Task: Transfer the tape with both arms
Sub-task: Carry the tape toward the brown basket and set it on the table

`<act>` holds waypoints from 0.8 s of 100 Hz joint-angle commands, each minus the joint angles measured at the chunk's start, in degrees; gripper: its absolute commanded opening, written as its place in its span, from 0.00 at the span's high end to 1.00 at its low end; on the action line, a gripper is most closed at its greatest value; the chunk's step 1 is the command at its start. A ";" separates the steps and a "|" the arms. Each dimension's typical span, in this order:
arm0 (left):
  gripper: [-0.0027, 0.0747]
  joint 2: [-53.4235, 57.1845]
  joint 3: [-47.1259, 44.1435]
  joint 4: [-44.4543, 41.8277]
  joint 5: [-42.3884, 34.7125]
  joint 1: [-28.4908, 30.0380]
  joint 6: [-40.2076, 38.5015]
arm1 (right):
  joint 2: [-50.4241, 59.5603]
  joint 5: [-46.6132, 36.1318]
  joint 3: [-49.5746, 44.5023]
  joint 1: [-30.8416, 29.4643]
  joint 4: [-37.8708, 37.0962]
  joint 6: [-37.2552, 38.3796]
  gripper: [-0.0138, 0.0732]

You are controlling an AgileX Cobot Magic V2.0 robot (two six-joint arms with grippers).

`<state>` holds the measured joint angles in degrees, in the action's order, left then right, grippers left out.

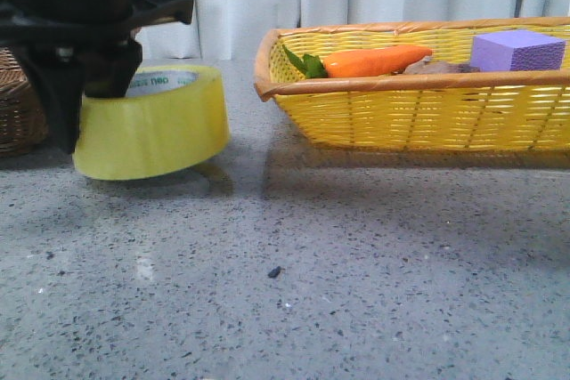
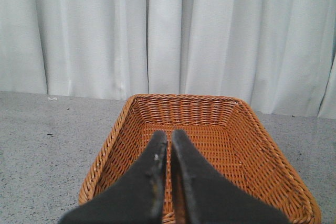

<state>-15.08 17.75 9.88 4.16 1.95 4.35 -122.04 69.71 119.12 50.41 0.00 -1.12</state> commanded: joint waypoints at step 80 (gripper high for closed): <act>0.99 -1.06 1.96 0.96 -4.16 -0.08 -0.57 | 11.11 1.56 4.48 -0.10 -2.44 -0.80 0.83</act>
<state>-15.08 17.75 9.92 4.16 1.95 4.35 -117.35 70.99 121.37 50.41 -0.56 -1.37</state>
